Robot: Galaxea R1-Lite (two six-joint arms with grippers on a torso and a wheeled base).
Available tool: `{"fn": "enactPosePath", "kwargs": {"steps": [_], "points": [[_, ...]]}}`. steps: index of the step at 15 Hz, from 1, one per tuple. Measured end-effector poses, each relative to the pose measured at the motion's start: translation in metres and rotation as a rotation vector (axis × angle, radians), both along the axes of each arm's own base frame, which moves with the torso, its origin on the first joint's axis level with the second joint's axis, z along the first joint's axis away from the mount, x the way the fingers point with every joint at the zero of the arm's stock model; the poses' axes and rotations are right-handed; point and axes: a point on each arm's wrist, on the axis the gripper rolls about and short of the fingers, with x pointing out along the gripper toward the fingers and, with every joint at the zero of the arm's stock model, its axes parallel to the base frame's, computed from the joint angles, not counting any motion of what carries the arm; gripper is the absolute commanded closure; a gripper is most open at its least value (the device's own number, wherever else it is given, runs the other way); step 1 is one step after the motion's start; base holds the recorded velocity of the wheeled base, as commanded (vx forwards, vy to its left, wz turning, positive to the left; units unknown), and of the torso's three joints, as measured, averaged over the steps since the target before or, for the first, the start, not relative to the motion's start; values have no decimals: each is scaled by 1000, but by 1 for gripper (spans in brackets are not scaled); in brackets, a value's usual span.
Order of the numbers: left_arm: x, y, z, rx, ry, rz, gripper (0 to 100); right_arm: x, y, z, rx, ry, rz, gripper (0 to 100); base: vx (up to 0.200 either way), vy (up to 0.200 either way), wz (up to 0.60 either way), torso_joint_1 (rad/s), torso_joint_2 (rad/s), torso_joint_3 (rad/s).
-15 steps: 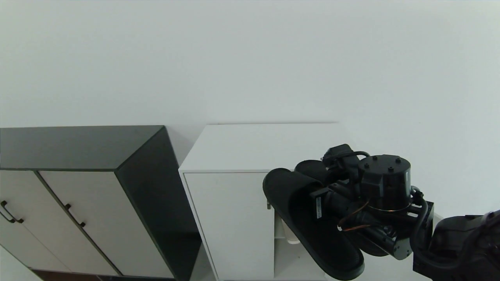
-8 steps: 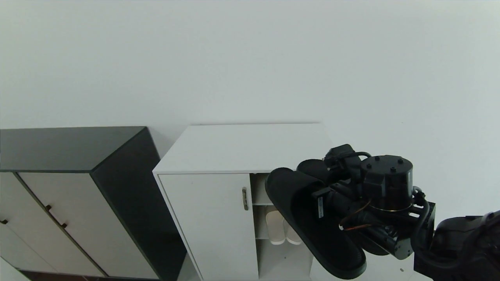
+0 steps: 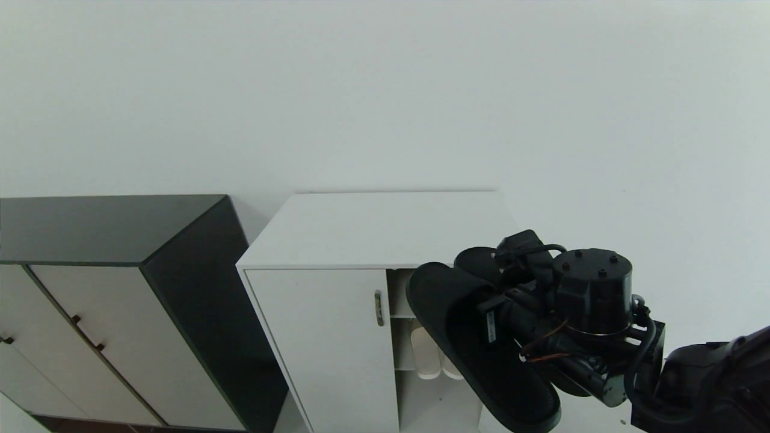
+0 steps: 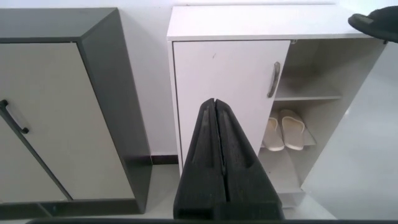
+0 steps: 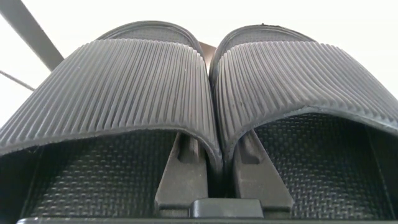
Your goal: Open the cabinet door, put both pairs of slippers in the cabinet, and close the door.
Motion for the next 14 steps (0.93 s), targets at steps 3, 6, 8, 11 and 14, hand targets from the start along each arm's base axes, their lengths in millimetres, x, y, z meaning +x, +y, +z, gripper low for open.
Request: {"fn": "enactPosePath", "kwargs": {"steps": [3,6,8,11,14], "points": [[0,0,0,0,0,-1,100,-1,0,-2,-9,4,5,100,0,0,0,0,0,0],[0,0,0,0,0,0,100,-1,0,-4,-14,8,4,100,0,0,0,0,0,0],[0,0,0,0,0,0,100,-1,0,-6,-18,12,5,100,0,0,0,-144,330,188],[0,0,0,0,0,0,100,-1,0,-7,-21,14,4,100,0,0,0,-217,515,290],[0,0,0,0,0,0,100,-1,0,-7,-23,13,5,100,0,0,0,-225,553,316]]}}
